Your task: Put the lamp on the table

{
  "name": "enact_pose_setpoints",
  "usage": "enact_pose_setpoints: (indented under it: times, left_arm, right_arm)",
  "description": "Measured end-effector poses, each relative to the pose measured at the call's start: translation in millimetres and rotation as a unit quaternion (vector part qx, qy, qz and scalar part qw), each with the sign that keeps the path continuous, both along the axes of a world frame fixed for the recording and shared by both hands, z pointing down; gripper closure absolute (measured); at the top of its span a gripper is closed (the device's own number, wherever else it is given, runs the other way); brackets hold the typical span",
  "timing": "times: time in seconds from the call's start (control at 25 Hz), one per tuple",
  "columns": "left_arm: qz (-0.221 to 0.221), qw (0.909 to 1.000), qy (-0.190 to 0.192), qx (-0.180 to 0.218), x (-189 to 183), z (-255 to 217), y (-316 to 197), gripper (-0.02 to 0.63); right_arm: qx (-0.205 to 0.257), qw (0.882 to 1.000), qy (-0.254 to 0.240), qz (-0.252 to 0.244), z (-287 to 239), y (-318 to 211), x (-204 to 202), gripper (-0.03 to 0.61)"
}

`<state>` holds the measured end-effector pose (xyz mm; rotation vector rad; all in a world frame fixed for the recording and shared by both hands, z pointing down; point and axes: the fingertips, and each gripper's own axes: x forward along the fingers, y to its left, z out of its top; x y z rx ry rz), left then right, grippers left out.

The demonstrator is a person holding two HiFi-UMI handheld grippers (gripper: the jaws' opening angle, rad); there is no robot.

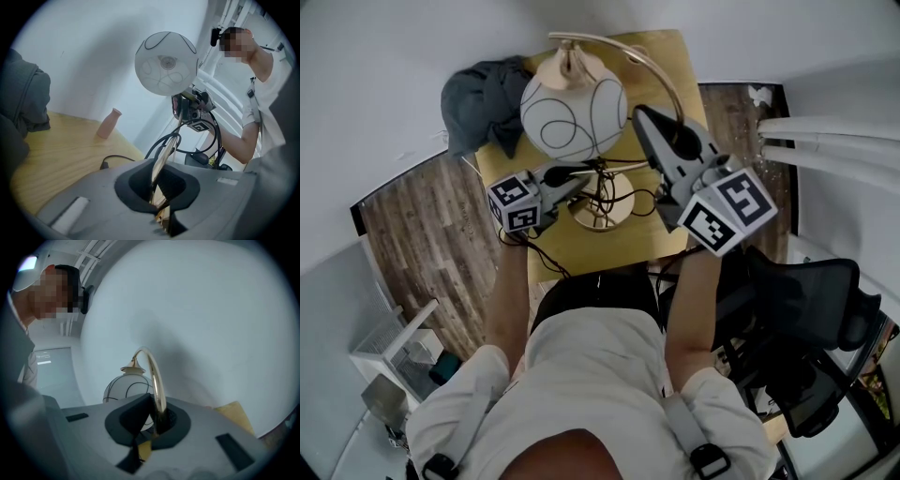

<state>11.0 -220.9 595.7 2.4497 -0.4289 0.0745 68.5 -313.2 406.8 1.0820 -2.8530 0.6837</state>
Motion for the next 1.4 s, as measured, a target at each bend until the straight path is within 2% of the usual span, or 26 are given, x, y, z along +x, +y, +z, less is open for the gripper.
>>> enact_pose_setpoints:
  times: [1.08, 1.4]
  left_arm:
    - [0.008, 0.9999, -0.003, -0.012, 4.2, 29.8, 5.0, 0.607]
    - [0.008, 0.9998, -0.004, -0.020, 1.8, 32.6, 7.2, 0.607]
  right_arm:
    - [-0.028, 0.999, -0.018, 0.016, 26.3, 5.5, 7.0, 0.577]
    - [-0.047, 0.997, -0.066, 0.019, 25.7, 6.0, 10.5, 0.578]
